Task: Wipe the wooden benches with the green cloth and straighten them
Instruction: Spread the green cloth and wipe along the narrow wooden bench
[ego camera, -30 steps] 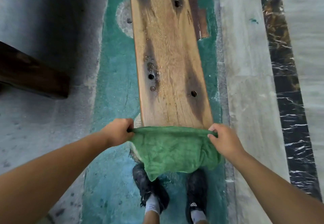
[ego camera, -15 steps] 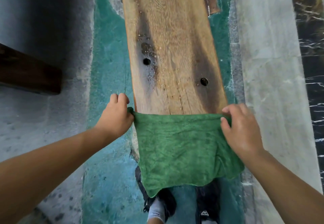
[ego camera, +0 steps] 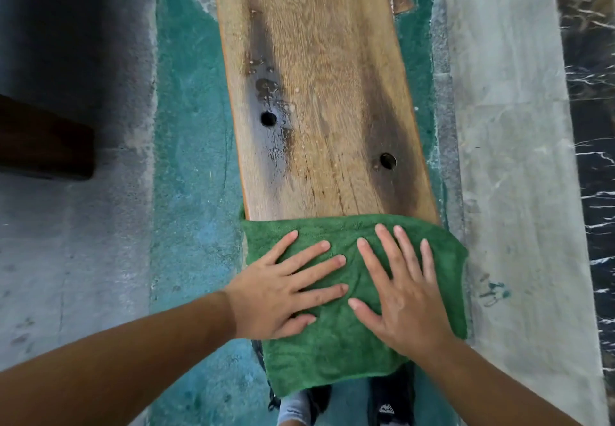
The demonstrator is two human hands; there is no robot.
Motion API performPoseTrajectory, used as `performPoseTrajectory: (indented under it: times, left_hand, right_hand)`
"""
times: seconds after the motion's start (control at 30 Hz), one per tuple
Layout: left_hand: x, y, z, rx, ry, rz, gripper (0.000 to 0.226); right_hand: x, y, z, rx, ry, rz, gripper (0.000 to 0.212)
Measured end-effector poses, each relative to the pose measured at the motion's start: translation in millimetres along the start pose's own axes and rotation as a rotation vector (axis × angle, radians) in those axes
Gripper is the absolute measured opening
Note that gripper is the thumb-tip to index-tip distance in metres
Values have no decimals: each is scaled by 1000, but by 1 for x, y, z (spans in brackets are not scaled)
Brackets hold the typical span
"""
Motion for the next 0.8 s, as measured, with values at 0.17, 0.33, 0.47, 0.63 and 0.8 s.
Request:
performPoseTrajectory:
  times: [0.17, 0.33, 0.47, 0.63, 0.8]
  left_hand:
    - [13, 2, -44, 11, 10, 18, 68]
    - [26, 7, -97, 50, -23, 38, 71]
    - [38, 11, -135, 78, -58, 78, 72]
    - [53, 10, -191, 99, -88, 111, 72]
    - [57, 1, -241, 121, -89, 158, 74]
  right_hand:
    - [26, 3, -3, -67, -63, 36, 86]
    - [71, 10, -4, -78, -104, 77, 87]
    - [107, 17, -14, -82, -148, 113, 86]
    - [157, 26, -26, -87, -203, 150, 86]
    - [206, 37, -37, -97, -233, 170, 86]
Point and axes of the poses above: each hand's wrist, its own x-axis towards the middle knuckle, its own y-axis out of the back of the hand, z = x × y, the point moved 1 cm from there along x, towards the middle knuckle, and after that the axes turned 10 degrees about x, right-handed, at the moved point
